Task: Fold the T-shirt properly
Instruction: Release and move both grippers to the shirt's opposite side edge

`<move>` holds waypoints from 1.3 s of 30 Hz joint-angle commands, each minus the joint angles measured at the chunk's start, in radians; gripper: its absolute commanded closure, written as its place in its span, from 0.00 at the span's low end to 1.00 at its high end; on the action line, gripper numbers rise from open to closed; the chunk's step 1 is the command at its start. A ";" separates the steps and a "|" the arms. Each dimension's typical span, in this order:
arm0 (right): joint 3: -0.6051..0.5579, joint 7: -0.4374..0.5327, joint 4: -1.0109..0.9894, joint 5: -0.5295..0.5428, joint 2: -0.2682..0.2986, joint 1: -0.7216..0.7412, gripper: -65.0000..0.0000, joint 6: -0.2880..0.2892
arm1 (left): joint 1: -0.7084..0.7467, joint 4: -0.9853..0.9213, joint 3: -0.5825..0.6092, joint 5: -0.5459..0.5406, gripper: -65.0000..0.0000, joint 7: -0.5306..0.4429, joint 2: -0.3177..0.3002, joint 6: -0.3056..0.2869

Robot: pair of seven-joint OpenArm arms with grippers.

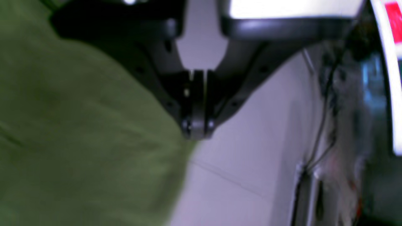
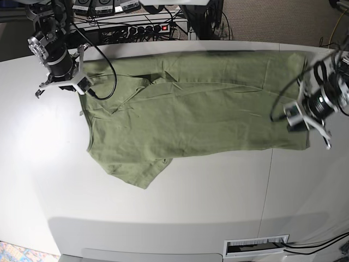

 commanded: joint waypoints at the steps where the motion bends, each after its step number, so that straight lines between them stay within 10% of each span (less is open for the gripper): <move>1: 0.008 0.017 0.018 0.002 0.001 0.013 1.00 -0.008 | -0.041 -0.040 -0.008 -0.041 0.95 -0.011 -0.002 0.011; 7: 0.007 0.027 0.018 0.008 -0.056 0.047 1.00 -0.009 | -0.224 -0.365 -0.008 -0.285 0.69 -0.018 0.097 -0.093; 17: 0.007 0.030 0.018 0.009 -0.078 0.046 0.85 -0.009 | -0.437 -0.749 -0.008 -0.481 0.60 0.050 0.199 -0.322; 39: 0.007 0.026 0.019 0.008 -0.077 0.046 0.85 -0.009 | -0.507 -0.945 -0.008 -0.356 0.60 -0.030 0.302 -0.269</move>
